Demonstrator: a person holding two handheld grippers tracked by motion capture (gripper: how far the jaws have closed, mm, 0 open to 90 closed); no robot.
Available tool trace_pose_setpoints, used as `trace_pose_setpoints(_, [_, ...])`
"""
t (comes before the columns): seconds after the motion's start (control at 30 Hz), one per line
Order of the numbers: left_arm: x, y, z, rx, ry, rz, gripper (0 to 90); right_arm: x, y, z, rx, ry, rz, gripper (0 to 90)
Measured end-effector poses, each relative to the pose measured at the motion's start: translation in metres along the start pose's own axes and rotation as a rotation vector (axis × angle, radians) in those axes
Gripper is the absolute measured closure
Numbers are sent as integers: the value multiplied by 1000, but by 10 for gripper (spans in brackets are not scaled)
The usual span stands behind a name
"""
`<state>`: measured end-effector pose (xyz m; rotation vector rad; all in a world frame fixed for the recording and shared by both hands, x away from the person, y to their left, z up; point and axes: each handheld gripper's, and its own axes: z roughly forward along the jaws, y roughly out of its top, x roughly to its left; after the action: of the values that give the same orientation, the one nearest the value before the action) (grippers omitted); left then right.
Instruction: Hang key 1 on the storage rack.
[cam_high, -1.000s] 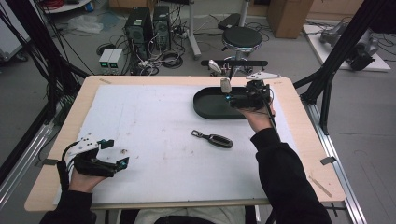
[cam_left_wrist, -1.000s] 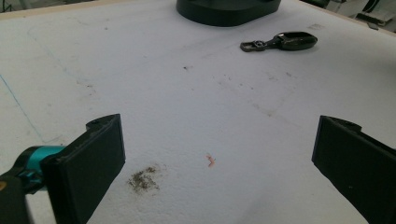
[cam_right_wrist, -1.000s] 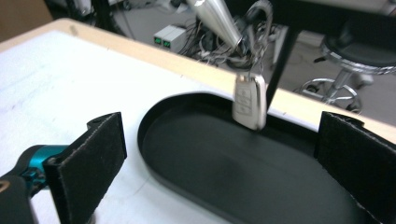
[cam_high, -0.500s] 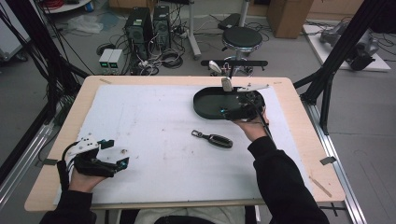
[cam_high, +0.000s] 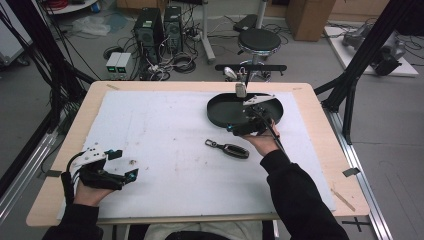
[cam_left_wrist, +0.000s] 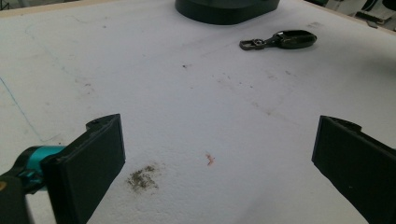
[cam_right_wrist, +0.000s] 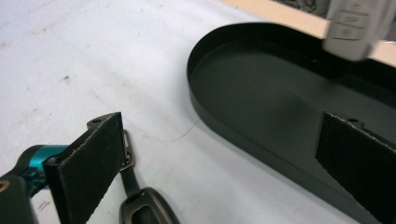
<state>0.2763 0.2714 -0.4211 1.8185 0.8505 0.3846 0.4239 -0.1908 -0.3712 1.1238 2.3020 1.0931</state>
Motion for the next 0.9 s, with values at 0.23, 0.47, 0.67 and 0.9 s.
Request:
trace_pose_setpoints(0.23, [0, 0, 0, 1, -2, 1, 30, 6, -4, 10, 54, 46, -12, 16])
trace_pose_setpoints(0.47, [1, 0, 0, 2, -3, 3, 30, 14, -7, 22, 110, 105, -58, 17])
trace_pose_setpoints(0.67, [0, 0, 0, -2, -3, 1, 30, 21, -10, 32, 153, 129, -81, 17])
trace_pose_setpoints(0.9, [0, 0, 0, 1, -3, 3, 30, 29, -13, 39, 186, 160, -107, 17])
